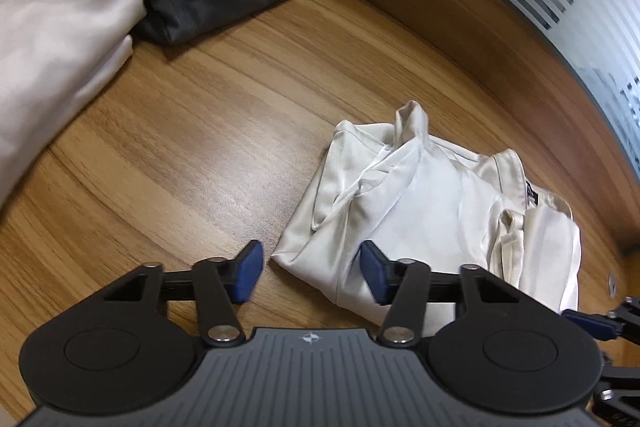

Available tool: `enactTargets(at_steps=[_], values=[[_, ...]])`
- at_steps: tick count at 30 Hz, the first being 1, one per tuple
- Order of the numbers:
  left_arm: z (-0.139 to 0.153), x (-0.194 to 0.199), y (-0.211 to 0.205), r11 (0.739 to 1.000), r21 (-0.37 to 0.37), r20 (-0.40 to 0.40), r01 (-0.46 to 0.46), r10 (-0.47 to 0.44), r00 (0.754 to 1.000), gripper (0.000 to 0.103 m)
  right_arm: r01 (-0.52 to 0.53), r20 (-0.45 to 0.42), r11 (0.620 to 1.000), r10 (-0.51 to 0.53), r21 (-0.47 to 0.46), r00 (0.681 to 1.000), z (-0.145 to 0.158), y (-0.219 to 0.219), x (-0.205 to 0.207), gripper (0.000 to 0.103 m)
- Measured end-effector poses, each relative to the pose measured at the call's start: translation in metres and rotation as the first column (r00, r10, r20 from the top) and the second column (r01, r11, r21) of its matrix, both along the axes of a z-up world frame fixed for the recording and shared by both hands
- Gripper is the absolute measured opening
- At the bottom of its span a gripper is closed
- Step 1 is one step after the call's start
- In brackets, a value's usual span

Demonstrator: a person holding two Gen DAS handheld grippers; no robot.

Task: Fold clothes

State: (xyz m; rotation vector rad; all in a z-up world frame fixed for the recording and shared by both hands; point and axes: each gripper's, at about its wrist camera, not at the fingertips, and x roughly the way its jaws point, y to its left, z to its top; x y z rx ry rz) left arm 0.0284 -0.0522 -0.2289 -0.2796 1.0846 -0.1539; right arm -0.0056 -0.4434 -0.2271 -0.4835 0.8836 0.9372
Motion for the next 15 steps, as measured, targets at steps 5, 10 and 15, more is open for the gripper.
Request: enactTargets(at_steps=[5,10,15], values=[[-0.007,0.0,0.001,0.999,-0.032,0.003,-0.024,0.024,1.0,0.056,0.105,-0.062,0.992,-0.101,0.073,0.993,0.02,-0.007,0.017,0.034],[-0.012,-0.001,0.0,0.996,-0.081,0.018,-0.023,0.024,1.0,0.034,0.208,-0.176,0.971,-0.185,0.121,0.967,0.03,-0.003,0.038,0.036],[-0.011,-0.006,0.004,0.987,-0.162,0.069,-0.011,0.023,0.997,0.011,0.296,-0.305,0.944,-0.242,0.144,0.921,0.031,0.016,0.06,0.045]])
